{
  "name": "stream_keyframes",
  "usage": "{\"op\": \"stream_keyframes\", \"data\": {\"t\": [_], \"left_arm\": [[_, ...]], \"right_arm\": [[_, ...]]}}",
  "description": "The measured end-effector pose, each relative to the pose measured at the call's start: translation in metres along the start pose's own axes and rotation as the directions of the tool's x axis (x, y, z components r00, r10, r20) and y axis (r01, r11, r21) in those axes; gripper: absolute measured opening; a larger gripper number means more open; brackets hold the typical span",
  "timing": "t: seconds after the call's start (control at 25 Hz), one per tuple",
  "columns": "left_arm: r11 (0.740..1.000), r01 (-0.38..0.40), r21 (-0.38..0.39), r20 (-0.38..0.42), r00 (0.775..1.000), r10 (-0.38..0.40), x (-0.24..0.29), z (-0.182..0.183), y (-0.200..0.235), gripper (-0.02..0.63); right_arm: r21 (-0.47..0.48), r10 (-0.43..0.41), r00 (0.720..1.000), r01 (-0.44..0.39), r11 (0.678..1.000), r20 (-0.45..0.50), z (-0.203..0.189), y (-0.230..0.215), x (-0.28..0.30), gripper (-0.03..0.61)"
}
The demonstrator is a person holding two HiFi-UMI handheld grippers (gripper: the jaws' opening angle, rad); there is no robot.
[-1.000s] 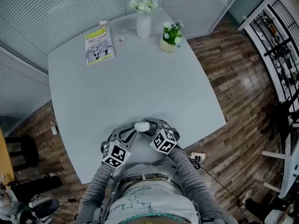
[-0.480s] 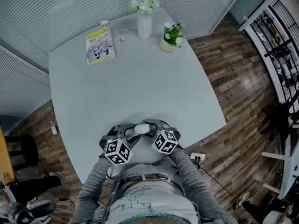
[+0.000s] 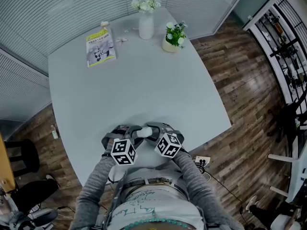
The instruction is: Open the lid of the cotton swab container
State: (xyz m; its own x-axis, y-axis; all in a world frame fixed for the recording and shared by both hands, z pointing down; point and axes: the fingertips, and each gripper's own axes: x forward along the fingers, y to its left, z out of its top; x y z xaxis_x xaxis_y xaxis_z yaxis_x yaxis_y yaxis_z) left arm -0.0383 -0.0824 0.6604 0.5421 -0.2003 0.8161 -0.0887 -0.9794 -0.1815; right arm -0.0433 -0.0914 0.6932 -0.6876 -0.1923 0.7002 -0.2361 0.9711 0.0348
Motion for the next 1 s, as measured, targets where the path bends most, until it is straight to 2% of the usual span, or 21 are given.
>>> {"op": "stream_keyframes", "data": {"t": [0.32, 1.0], "left_arm": [[1.000, 0.013, 0.003, 0.000, 1.000, -0.013, 0.0003, -0.0004, 0.0010, 0.179], [0.994, 0.110, -0.024, -0.004, 0.994, -0.110, -0.0005, -0.0002, -0.0002, 0.176]], "right_arm": [[-0.005, 0.001, 1.000, -0.001, 1.000, 0.000, -0.0005, -0.0006, 0.0010, 0.245], [-0.007, 0.005, 1.000, -0.005, 1.000, 0.006, -0.0017, 0.0007, 0.0014, 0.245]]}}
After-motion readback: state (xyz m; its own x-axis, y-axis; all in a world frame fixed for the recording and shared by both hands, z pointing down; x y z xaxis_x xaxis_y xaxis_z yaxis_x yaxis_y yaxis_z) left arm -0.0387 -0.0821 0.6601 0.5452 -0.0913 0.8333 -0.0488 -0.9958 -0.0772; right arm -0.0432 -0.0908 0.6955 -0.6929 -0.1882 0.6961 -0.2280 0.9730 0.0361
